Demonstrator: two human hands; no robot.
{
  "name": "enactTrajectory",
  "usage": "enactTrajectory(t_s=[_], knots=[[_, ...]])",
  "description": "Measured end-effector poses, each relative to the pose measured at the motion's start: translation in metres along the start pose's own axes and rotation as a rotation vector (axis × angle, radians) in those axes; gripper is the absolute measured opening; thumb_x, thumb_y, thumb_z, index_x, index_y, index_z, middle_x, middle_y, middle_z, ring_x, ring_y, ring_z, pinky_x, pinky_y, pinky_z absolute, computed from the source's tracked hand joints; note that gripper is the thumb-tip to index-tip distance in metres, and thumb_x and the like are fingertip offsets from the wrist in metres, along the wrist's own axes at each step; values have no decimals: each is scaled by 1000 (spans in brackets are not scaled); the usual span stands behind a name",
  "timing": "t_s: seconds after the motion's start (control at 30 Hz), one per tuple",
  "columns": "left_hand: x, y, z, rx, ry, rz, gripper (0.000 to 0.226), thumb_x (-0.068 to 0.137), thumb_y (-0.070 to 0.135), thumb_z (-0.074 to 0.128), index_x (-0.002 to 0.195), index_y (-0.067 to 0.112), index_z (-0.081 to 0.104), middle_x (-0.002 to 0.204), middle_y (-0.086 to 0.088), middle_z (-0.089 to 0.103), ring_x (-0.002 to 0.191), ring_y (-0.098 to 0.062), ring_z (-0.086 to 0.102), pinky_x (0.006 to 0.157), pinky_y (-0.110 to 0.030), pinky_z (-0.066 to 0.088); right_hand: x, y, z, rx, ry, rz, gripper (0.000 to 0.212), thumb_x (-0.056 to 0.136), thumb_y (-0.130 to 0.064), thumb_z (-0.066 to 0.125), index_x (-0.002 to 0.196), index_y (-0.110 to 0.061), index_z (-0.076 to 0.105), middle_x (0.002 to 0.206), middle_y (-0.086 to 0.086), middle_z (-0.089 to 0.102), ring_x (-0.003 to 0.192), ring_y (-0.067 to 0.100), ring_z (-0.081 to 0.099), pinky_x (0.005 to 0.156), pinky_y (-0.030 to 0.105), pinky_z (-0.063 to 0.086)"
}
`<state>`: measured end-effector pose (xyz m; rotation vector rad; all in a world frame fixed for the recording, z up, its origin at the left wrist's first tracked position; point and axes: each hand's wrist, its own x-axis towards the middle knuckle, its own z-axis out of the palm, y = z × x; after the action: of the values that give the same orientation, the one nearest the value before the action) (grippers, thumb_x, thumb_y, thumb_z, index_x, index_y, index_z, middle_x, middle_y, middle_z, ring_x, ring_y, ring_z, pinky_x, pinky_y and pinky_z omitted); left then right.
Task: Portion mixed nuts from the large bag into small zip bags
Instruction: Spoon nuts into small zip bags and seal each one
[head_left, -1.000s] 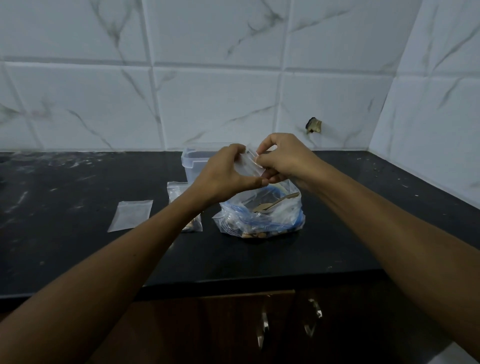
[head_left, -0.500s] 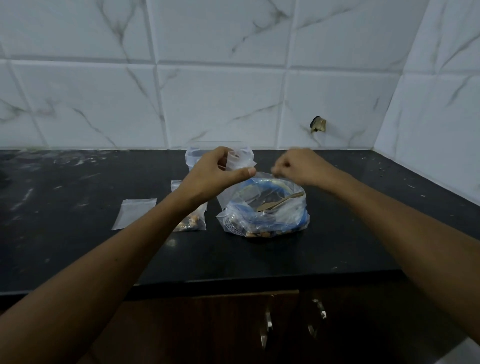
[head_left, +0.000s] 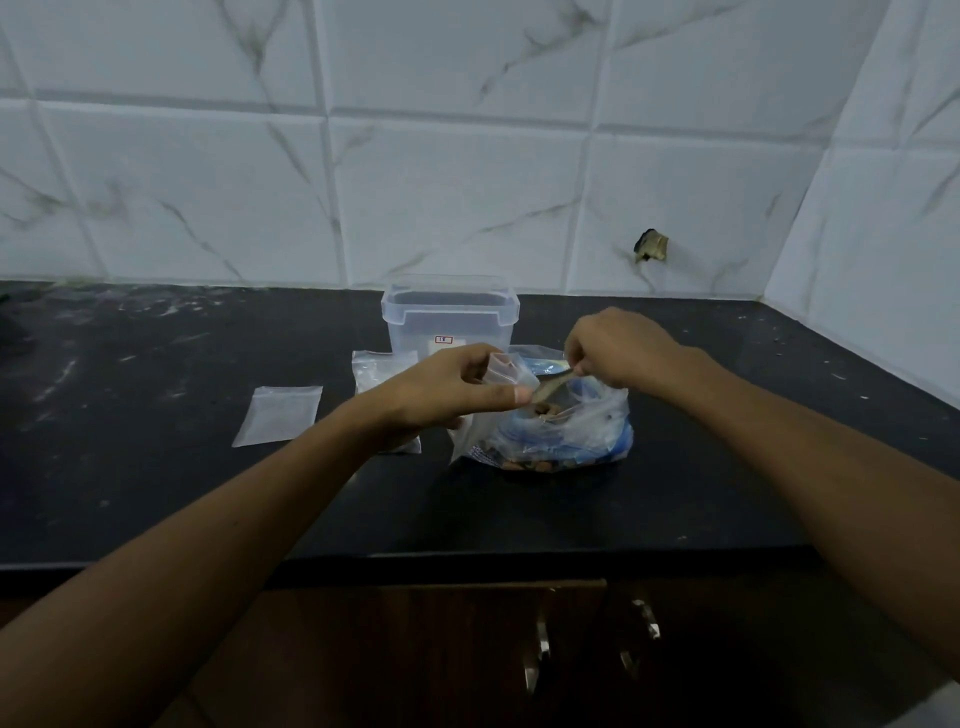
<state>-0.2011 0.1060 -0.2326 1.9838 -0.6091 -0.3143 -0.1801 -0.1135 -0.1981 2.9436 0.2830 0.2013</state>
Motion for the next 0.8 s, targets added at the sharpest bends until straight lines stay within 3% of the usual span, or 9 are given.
enactTrajectory(t_s=[0.13, 0.3, 0.4, 0.5, 0.6, 0.7, 0.8], knots=[[3, -1, 0, -42, -1, 5, 67, 65, 61, 74, 120, 27, 60, 114, 3, 69, 109, -19, 65, 97, -53, 51, -1, 6, -18, 46, -132, -116, 15, 89, -19, 63, 101, -23, 72, 100, -2, 69, 94, 17, 62, 80, 32, 50], [3, 0, 3, -42, 7, 16, 57, 70, 53, 73, 118, 25, 61, 110, 1, 70, 105, -18, 66, 96, -49, 53, -3, -7, -6, 64, -229, -302, 20, 91, -20, 62, 108, -22, 72, 97, -7, 62, 90, 10, 58, 78, 25, 43], [2, -1, 3, -53, 2, 18, 54, 72, 50, 73, 117, 23, 62, 112, -2, 70, 105, -20, 67, 96, -49, 53, -3, -9, 3, 75, -110, -373, 16, 91, -18, 62, 102, -18, 73, 92, -5, 61, 85, 12, 58, 72, 26, 42], [2, -1, 1, -70, -4, 21, 54, 72, 48, 74, 117, 20, 62, 113, -7, 69, 106, -25, 66, 96, -49, 53, -7, -2, 10, -48, 128, -394, 15, 92, -15, 58, 96, -17, 73, 87, -3, 55, 84, 16, 49, 67, 30, 41], [2, -2, -1, -45, -5, 40, 55, 72, 49, 72, 117, 19, 62, 110, -9, 69, 103, -30, 66, 85, -38, 54, -13, 6, 18, -133, 217, -296, 16, 94, -15, 55, 94, -16, 71, 93, 2, 55, 86, 19, 44, 67, 34, 42], [4, -3, -1, -24, -1, 47, 56, 72, 51, 70, 118, 20, 61, 110, -7, 68, 101, -28, 65, 77, -31, 52, -17, 12, 9, 25, 173, -239, 17, 94, -18, 57, 101, -16, 73, 93, -1, 54, 90, 20, 50, 74, 33, 44], [5, -6, -1, -33, -8, 41, 57, 72, 52, 71, 119, 21, 61, 112, -5, 68, 103, -23, 66, 80, -31, 54, -24, 10, -3, 72, -16, -325, 19, 93, -19, 58, 106, -18, 73, 95, -3, 55, 94, 15, 54, 80, 27, 41]])
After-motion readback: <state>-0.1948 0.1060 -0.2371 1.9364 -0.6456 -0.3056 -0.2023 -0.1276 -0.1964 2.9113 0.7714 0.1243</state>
